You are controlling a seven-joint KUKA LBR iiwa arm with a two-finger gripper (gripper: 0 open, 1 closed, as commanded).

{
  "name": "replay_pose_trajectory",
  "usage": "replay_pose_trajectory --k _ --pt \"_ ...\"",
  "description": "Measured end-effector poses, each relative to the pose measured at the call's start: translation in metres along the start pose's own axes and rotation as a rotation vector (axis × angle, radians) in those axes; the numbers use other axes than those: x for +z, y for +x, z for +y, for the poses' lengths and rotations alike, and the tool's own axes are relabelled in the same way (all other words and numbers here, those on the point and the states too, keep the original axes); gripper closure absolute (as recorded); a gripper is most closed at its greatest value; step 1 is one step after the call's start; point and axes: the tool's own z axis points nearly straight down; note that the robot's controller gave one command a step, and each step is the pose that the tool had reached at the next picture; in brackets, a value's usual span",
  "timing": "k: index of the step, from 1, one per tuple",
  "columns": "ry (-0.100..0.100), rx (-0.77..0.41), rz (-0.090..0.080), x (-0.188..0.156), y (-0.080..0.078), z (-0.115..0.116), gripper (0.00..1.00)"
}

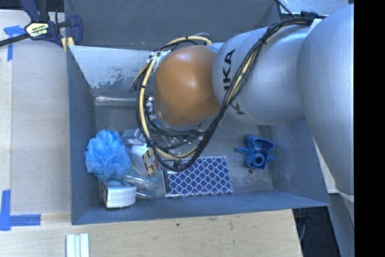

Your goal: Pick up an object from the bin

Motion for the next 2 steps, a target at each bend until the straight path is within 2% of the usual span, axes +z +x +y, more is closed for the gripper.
replay_pose_trajectory --k 1,2 --pt "0.002 0.005 0.000 0.000 0.001 -0.002 0.00" --pt "0.003 -0.340 -0.006 0.027 -0.059 -0.008 0.00"
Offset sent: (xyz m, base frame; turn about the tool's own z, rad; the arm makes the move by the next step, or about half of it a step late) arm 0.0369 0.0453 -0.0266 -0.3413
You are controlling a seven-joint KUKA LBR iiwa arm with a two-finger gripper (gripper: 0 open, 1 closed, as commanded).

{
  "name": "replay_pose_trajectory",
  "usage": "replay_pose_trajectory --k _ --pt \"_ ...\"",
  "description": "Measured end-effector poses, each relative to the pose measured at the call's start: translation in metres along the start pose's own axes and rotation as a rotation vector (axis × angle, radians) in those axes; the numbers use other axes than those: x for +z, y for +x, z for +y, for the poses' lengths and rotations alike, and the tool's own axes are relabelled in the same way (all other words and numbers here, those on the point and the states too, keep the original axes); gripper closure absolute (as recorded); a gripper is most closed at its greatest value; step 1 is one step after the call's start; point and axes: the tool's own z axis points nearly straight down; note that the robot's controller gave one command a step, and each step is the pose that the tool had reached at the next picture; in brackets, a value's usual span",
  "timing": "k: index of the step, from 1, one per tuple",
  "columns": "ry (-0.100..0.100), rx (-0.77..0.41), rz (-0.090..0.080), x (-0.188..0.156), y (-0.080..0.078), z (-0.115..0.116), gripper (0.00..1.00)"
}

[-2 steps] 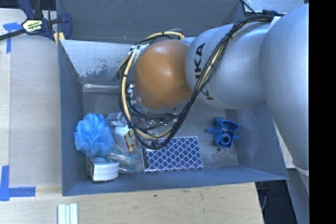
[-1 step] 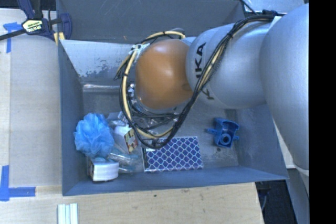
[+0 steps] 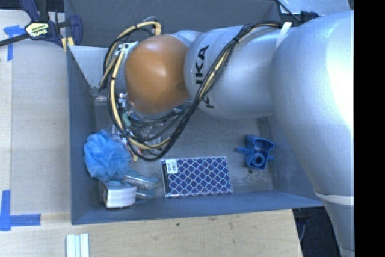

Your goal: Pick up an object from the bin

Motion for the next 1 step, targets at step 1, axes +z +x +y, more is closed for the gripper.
replay_pose_trajectory --k 1 --pt "0.003 0.093 0.003 -0.0026 0.0190 0.0171 1.00"
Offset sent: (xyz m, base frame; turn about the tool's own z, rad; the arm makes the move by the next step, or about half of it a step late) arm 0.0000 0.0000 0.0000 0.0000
